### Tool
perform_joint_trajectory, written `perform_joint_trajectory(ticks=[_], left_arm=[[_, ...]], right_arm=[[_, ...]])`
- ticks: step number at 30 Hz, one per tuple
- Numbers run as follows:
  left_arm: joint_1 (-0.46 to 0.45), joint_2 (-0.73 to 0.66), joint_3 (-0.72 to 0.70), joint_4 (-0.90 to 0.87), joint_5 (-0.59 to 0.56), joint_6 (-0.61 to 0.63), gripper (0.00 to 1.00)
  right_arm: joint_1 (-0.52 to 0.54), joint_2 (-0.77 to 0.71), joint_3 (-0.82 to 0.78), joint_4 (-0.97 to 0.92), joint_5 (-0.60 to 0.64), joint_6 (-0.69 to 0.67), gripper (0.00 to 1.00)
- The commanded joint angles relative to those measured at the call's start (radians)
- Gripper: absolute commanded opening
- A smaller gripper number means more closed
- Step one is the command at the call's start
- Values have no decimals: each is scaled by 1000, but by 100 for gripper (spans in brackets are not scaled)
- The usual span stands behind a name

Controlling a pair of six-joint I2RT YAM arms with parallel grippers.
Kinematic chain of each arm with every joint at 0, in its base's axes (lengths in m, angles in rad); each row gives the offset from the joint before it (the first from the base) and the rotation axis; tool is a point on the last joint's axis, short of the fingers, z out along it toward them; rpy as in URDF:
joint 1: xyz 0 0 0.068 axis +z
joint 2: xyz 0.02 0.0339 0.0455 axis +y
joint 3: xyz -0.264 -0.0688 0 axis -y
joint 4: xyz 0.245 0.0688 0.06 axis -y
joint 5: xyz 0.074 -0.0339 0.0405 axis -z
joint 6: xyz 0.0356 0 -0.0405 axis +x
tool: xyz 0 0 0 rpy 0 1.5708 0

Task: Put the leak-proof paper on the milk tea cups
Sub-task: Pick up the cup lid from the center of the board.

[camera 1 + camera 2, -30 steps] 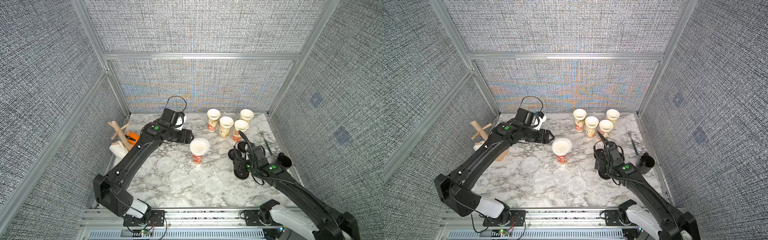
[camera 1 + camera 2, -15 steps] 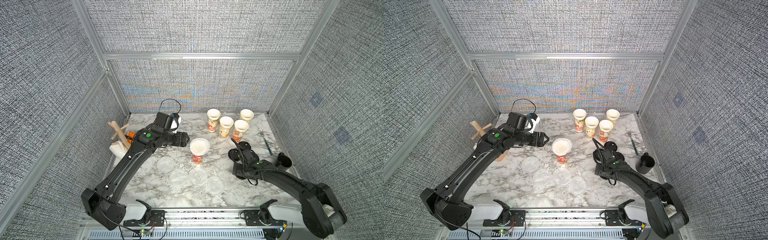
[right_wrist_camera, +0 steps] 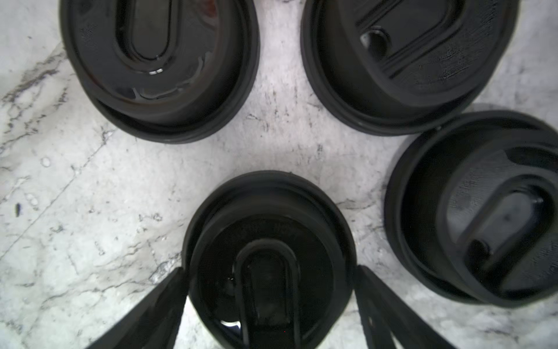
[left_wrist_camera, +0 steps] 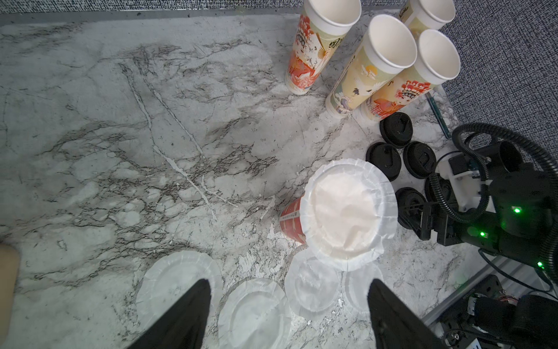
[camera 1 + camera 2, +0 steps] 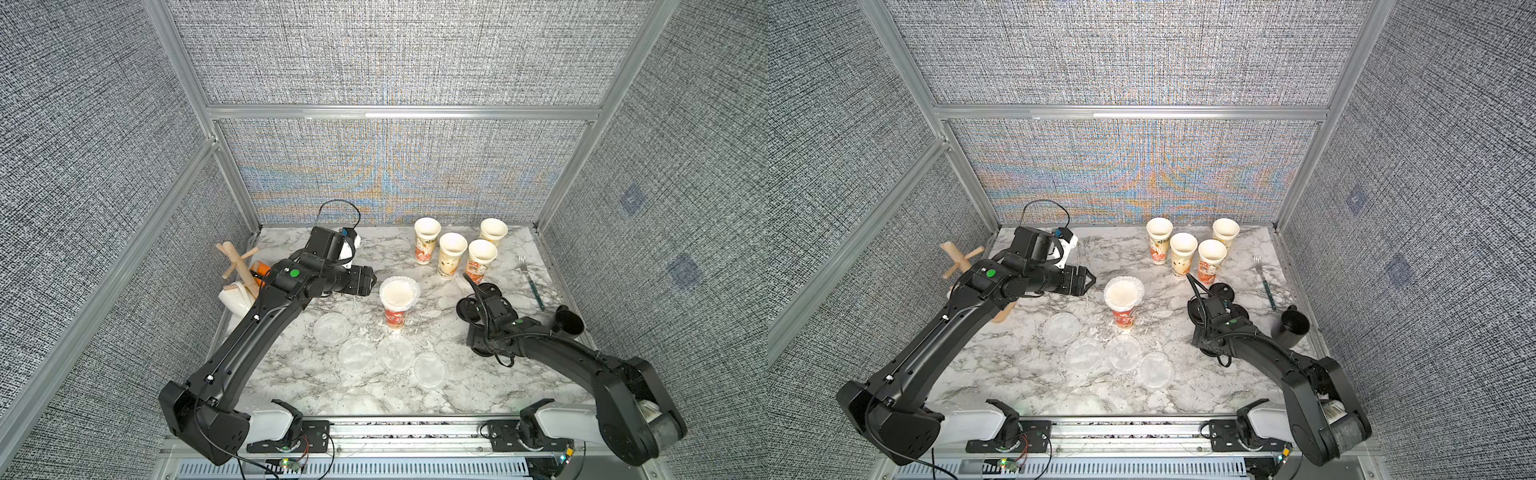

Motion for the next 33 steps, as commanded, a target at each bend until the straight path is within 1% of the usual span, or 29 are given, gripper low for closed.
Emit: perform_joint_trajectory(ticks=[1, 4, 8, 10, 15, 18, 21, 25, 29, 33], left_arm=[[1, 1, 5, -7, -7, 13, 84], [2, 3, 4, -11, -7, 16, 83], [1, 1, -3, -13, -6, 19, 83], [2, -2, -7, -13, -9, 19, 83], [4, -13, -12, -22, -24, 21, 83], [5, -19, -12, -30, -34, 24, 83], [8, -24, -12, -42, -51, 24, 83], [13, -30, -13, -64, -92, 16, 83], [23, -39, -26, -75, -117, 7, 83], [30, -50, -42, -73, -117, 7, 83]], right_arm=[[-3, 2, 10, 30, 14, -1, 87], [-5, 11, 8, 36, 15, -5, 84], [-6, 17, 3, 43, 8, -10, 77], [-5, 11, 3, 41, 10, -14, 74], [-4, -29, 22, 3, 8, -23, 69], [15, -79, 67, -66, 10, -32, 67], [66, -131, 159, -173, 20, -47, 67], [174, -156, 394, -359, 57, -83, 67], [275, -107, 641, -506, 69, -136, 67], [329, -12, 826, -549, 24, -216, 67]])
